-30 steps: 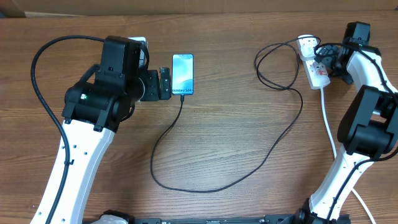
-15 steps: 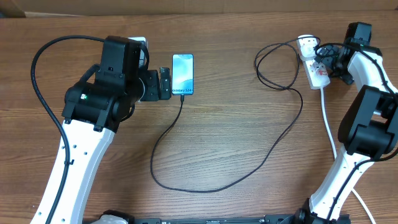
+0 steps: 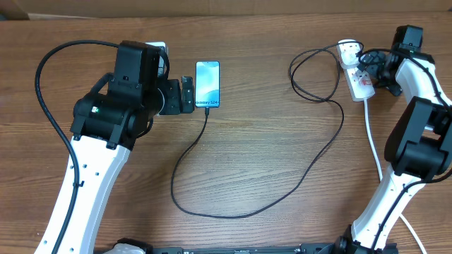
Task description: Plug charger to phone and switch on socket
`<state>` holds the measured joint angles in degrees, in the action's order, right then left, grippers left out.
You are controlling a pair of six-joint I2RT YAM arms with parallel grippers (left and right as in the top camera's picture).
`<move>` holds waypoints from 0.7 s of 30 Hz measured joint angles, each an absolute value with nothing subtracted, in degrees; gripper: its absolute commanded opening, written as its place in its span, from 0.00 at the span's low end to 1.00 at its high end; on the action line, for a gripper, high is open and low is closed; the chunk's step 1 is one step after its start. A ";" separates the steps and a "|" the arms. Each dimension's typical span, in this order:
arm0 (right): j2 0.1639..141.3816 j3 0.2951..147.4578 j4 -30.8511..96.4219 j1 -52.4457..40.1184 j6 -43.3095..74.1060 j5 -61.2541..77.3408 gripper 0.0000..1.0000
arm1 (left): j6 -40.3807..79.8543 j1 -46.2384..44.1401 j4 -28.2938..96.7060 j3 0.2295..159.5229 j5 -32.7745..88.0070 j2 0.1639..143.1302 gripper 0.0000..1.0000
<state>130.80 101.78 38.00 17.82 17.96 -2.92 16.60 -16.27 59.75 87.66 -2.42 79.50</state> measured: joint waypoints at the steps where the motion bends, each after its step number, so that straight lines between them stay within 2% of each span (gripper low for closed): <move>1: 130.80 101.78 38.09 17.89 17.91 -2.57 1.00 | 16.62 -16.27 59.77 87.66 -2.42 79.50 1.00; 21: 130.80 101.65 38.92 17.85 16.64 1.17 1.00 | 16.60 -16.27 59.77 87.66 -2.44 79.50 1.00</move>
